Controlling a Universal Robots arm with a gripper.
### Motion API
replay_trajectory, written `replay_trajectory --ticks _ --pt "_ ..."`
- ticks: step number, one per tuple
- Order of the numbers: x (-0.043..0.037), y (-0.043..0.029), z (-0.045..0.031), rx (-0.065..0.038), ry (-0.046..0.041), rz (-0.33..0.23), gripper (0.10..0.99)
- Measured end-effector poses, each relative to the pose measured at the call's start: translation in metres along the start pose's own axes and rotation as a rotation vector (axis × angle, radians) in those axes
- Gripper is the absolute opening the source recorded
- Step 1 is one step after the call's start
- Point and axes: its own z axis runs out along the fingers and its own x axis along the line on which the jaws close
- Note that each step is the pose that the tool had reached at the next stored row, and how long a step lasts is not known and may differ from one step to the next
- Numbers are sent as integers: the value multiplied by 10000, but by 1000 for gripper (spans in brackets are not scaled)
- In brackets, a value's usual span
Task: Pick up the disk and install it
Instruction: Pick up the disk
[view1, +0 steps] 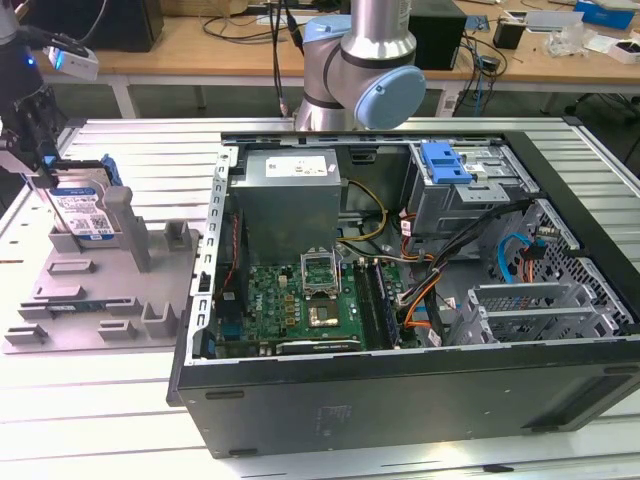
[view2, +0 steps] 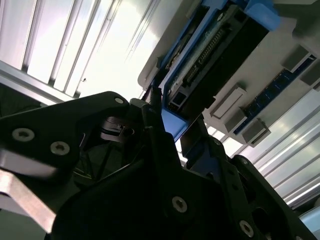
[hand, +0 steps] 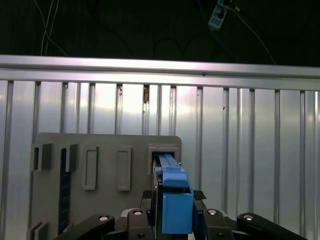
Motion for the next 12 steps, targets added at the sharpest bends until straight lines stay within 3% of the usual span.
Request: replay_trajectory --ticks 7,12 --pt "1 -4 65 -1 0 0 412" --pt "1 -4 71 -2 7 1 412"
